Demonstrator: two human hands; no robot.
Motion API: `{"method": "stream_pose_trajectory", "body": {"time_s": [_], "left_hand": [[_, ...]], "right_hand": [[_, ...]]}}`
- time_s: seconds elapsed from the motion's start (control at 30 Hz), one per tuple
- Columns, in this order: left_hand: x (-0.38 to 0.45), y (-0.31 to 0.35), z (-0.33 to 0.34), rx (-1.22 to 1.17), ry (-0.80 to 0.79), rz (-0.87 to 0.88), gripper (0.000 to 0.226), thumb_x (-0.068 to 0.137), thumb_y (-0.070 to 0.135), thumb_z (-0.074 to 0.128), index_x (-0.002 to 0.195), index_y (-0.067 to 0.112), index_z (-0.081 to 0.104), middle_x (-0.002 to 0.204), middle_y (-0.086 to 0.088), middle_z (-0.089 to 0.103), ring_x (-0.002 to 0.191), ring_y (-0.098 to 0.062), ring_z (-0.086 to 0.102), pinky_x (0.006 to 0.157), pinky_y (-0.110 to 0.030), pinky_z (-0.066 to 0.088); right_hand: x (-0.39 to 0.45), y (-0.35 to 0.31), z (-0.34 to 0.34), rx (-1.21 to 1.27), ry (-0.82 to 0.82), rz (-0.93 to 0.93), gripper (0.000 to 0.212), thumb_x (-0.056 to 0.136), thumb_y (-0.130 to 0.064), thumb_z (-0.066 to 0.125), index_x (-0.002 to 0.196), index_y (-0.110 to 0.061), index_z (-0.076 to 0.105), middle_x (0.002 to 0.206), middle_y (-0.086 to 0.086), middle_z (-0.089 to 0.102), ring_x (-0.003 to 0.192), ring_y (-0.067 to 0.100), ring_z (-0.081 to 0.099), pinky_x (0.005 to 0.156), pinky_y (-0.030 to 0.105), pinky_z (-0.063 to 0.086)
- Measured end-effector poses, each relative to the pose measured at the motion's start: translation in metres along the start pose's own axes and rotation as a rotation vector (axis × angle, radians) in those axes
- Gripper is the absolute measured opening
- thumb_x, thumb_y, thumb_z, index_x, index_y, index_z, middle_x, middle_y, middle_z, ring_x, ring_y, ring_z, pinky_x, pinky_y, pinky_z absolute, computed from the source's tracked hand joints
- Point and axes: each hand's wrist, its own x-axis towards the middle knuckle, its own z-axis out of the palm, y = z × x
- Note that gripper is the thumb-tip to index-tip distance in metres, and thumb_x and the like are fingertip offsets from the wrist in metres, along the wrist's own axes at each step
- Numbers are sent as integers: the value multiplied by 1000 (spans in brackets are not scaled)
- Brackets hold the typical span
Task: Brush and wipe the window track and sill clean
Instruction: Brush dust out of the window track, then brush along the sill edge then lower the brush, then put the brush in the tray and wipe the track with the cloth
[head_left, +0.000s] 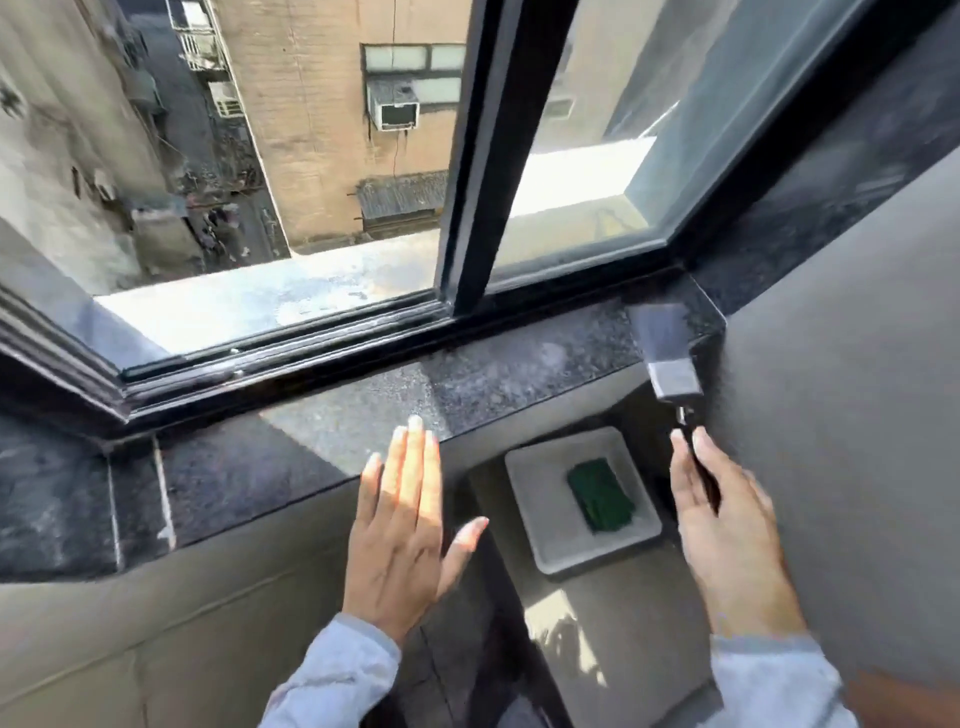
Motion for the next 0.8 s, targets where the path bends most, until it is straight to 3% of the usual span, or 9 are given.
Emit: {"method": "stream_pose_trajectory", "body": {"time_s": [0.03, 0.1, 0.23, 0.33, 0.47, 0.57, 0.63, 0.7, 0.8], "left_hand": [[-6, 19, 9, -12, -43, 21, 84, 109, 59, 28, 158, -9, 30, 167, -29, 30, 157, -38, 27, 123, -57, 31], [-20, 51, 30, -52, -119, 54, 84, 109, 59, 25, 156, -10, 33, 167, -29, 30, 157, -38, 26, 123, -55, 30], [-46, 100, 98, -137, -194, 115, 79, 108, 55, 40, 153, -10, 40, 165, -29, 36, 154, -41, 36, 121, -55, 37], [-52, 126, 169, -180, -281, 132, 79, 107, 54, 42, 155, -8, 38, 166, -26, 34, 155, -40, 36, 121, -55, 39], [-40, 145, 275, -129, -348, 112, 78, 104, 53, 47, 155, -6, 42, 165, -24, 36, 153, -37, 39, 125, -51, 32], [-30, 148, 344, -62, -346, 153, 76, 106, 51, 45, 155, -7, 41, 164, -27, 39, 152, -39, 40, 125, -52, 32], [-29, 148, 380, -29, -382, 149, 77, 107, 51, 38, 158, -6, 34, 167, -26, 34, 155, -38, 36, 128, -49, 24], [-31, 146, 402, -1, -394, 157, 80, 107, 52, 38, 160, -6, 29, 169, -25, 30, 157, -38, 32, 129, -47, 18], [-37, 145, 413, 14, -397, 156, 83, 108, 57, 32, 162, -5, 23, 171, -25, 24, 159, -37, 25, 131, -47, 17]], "right_hand": [[6, 6, -30, 60, 28, 184, 13, 92, -23, 75, 104, -28, 72, 105, -18, 69, 101, -18, 65, 87, 0, 48], [18, 27, -85, -11, 72, 236, 33, 70, -15, 80, 102, -16, 71, 96, -2, 73, 80, -2, 75, 65, 8, 57], [49, 88, -166, -260, 95, 447, 30, 84, -2, 70, 114, 0, 69, 83, 7, 79, 69, 10, 75, 61, 16, 60], [92, 150, -208, -534, 145, 437, 22, 90, 6, 70, 110, 0, 73, 89, 11, 82, 74, 10, 78, 64, 15, 60], [171, 231, -221, -789, 59, 325, 24, 81, 13, 78, 104, 13, 73, 100, 25, 76, 59, -8, 68, 64, 7, 53], [224, 287, -216, -924, -34, 304, 26, 77, 11, 82, 101, 14, 73, 100, 32, 76, 63, 7, 69, 71, 23, 56], [247, 318, -215, -1052, -93, 278, 25, 74, 2, 88, 96, 7, 76, 90, 25, 78, 70, 20, 69, 72, 30, 58], [259, 336, -215, -1135, -174, 275, 25, 73, -9, 91, 93, -1, 77, 84, 13, 79, 75, 21, 74, 78, 36, 63], [261, 332, -211, -1298, -364, 147, 16, 84, -14, 82, 99, -9, 77, 94, 11, 80, 86, 25, 76, 83, 44, 63]]}}
